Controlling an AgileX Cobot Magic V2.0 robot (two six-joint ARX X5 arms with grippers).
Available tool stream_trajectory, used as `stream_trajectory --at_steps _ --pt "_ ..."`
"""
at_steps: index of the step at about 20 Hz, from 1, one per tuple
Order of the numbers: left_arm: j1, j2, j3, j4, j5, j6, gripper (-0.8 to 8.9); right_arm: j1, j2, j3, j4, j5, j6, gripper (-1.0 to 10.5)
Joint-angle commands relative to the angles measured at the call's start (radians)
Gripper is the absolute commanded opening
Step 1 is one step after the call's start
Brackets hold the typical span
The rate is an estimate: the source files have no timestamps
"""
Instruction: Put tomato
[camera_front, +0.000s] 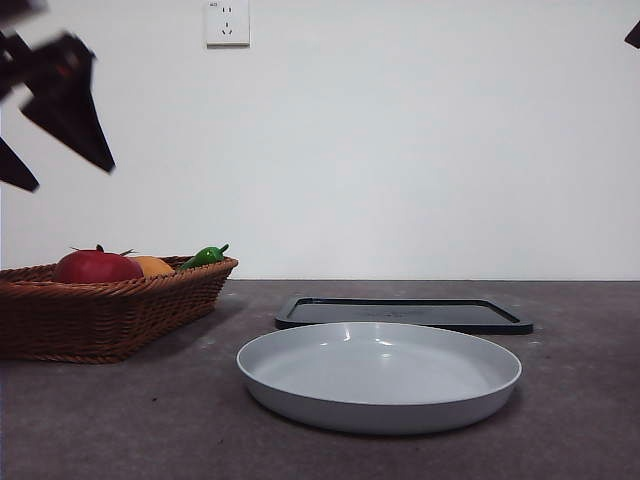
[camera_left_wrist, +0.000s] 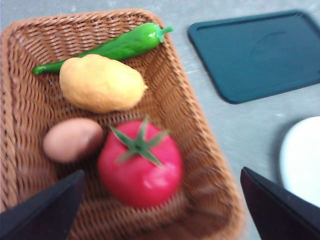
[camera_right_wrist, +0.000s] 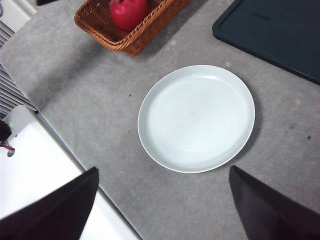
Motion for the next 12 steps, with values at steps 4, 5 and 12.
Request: stream_trajectory --at_steps 4,5,12 --pt "-0.01 0.153 0.019 0.137 -0.012 0.043 4.96 0.005 0.008 0.019 0.009 0.0 -0.003 4.2" --pt "-0.01 0.177 0.02 0.15 -0.019 0.05 4.96 0.005 0.008 0.019 0.009 0.0 -0.003 4.2" --pt "-0.01 0.322 0.02 0.208 -0.026 0.06 4.96 0.005 0.008 0.019 0.009 0.0 0.003 4.2"
